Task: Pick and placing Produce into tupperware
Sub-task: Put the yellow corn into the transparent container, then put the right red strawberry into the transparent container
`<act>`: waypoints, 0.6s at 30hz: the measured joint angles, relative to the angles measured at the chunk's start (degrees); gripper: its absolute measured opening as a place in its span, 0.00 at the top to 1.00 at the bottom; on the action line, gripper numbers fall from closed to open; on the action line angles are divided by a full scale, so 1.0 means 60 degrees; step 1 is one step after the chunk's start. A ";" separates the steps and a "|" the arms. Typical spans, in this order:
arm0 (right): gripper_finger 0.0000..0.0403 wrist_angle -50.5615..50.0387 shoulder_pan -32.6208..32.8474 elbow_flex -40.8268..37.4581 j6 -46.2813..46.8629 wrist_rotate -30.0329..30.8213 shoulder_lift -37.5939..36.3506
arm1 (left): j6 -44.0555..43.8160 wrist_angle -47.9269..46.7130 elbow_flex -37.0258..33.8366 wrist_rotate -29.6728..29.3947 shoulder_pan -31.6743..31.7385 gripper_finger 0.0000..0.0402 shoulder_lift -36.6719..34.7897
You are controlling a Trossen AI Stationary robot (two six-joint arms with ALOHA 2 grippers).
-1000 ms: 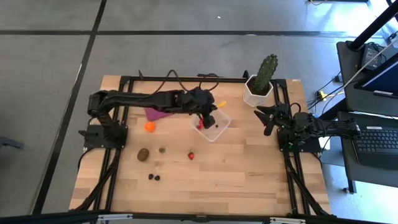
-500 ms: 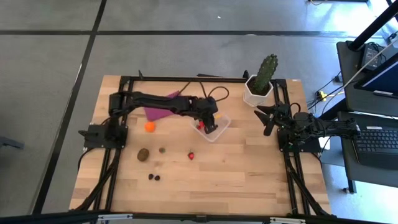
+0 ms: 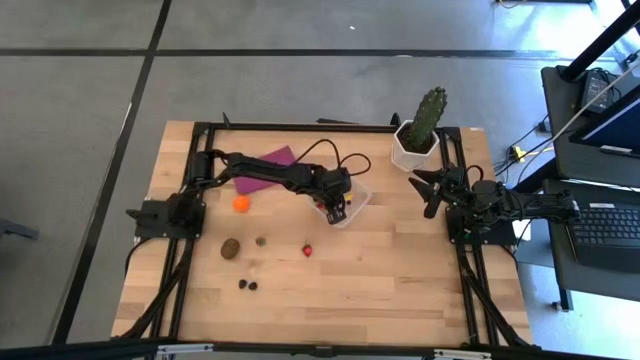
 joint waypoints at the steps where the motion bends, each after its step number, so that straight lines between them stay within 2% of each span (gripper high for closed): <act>1: 0.58 0.0000 -0.0004 0.0000 0.0000 0.0004 -0.0001 | 0.0004 0.0002 0.0000 0.0000 -0.0004 0.97 0.0000; 14: 0.58 0.0000 0.0000 0.0000 0.0003 0.0004 0.0000 | 0.0022 0.0065 0.0000 -0.0004 -0.0008 0.88 0.0000; 18: 0.58 0.0000 -0.0004 0.0000 0.0001 0.0004 0.0000 | 0.0015 0.0068 0.0000 -0.0004 -0.0008 0.82 0.0000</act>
